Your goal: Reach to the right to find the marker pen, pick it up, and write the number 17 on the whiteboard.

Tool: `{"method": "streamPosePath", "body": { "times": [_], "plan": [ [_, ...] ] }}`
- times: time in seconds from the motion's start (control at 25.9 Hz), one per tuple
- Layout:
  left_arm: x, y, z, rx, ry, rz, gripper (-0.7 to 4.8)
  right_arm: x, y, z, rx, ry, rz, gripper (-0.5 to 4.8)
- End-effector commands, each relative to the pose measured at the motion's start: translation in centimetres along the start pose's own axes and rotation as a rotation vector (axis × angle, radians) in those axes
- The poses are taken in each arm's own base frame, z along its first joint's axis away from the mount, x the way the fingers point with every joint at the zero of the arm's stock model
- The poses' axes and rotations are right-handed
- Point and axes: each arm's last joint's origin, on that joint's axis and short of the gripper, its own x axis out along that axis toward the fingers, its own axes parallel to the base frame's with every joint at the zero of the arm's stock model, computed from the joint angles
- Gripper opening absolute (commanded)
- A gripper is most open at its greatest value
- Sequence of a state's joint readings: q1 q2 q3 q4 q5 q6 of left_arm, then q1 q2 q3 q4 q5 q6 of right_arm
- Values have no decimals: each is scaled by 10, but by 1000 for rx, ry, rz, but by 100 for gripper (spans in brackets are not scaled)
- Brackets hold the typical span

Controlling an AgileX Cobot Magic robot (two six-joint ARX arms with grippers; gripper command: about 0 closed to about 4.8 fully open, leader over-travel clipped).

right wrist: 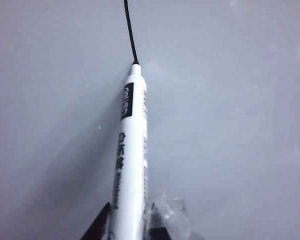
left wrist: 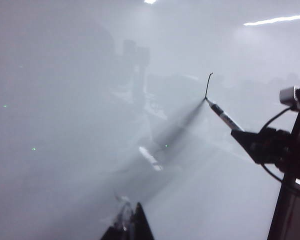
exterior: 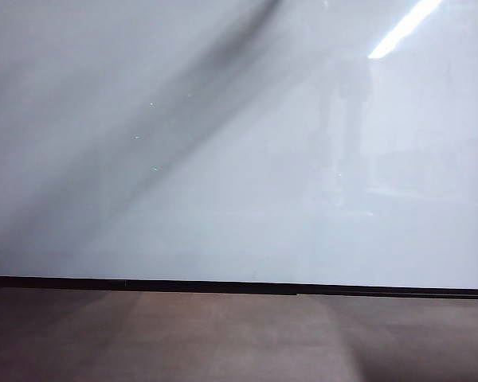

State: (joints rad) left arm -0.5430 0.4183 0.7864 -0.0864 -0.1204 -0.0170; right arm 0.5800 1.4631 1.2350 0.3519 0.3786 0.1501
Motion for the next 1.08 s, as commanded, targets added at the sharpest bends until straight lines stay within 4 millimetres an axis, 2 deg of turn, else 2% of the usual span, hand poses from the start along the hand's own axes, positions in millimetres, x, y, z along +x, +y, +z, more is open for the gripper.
{"method": "streamPosePath", "body": {
  "times": [0.04,0.15,0.23,0.58,0.97,1.08],
  "plan": [
    [0,0,3,0,-18,-1,-5,-1,-3,-11,18,20,-34,-9],
    [0,0,3,0,-17,-1,-5,-3,-6,-26,22,50,-42,-9],
    [0,0,3,0,-17,-1,-5,-4,-7,-27,23,49,-39,-9],
    [1,0,2,1,-13,0,-5,-27,-4,12,15,-85,19,-9],
    [2,0,2,1,-12,0,-5,-24,-12,49,-25,-210,10,-9],
    [2,0,2,1,-12,0,-5,-22,-19,52,-30,-213,-15,-9]
  ]
}}
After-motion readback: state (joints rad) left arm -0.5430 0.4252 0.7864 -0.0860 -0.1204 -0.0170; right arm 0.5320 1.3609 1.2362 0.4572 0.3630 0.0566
